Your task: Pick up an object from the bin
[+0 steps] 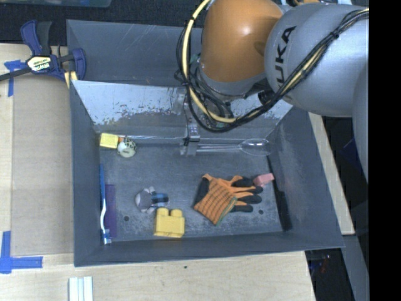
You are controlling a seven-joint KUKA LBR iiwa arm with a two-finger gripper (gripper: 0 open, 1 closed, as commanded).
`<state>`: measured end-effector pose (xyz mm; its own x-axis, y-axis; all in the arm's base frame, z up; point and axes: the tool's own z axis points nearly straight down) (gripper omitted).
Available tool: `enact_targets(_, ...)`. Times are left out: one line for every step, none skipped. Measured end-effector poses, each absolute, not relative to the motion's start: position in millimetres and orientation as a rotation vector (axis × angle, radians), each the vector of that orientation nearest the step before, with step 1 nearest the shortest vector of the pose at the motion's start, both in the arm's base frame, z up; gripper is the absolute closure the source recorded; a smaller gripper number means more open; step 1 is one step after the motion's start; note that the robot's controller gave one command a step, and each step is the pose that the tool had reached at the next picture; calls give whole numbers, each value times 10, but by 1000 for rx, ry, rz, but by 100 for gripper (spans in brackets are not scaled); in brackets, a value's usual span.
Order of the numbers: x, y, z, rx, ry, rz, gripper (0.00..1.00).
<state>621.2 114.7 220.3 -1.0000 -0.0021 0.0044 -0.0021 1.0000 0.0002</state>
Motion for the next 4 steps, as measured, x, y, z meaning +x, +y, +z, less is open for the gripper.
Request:
enact_targets(6230,1141,2250,0,-3146,-1,0)
enact_targets(5938,1369,1283,28,-3149,-3,0)
enact_targets(5793,1494,1200,-2,-3151,-3,0)
enact_targets(5435,1600,984,-85,-3139,-1,0)
